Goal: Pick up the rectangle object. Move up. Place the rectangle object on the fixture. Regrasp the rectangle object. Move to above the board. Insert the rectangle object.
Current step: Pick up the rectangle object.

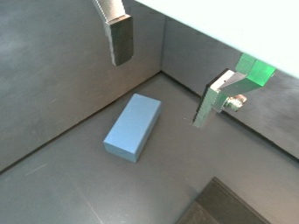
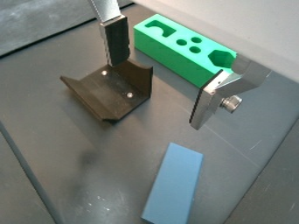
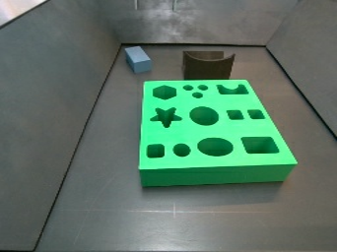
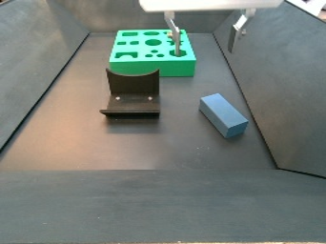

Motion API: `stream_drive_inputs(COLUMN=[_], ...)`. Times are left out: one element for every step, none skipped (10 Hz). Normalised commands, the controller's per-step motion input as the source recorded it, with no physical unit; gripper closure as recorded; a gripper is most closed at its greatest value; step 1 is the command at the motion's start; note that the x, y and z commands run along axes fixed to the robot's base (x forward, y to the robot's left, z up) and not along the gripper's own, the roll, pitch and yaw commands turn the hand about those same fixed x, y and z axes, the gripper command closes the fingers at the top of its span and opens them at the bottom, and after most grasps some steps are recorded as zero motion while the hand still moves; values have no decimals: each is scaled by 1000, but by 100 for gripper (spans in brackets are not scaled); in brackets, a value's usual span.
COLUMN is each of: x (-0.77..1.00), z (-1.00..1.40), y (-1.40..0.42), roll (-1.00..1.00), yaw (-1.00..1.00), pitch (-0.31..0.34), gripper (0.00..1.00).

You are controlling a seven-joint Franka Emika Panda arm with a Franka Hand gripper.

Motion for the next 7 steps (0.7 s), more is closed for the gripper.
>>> stream_drive_inputs(x=[-346, -306, -257, -177, -120, -77, -77], z=[-420, -463, -537, -531, -489, -460, -446], y=[0, 3, 54, 86, 123, 166, 157], roll=[-29, -11, 0, 0, 0, 0, 0], yaw=[297, 314, 334, 320, 291, 320, 317], pitch=[-133, -140, -140, -129, -113, -90, -84], gripper=[0, 0, 0, 0, 0, 0, 0])
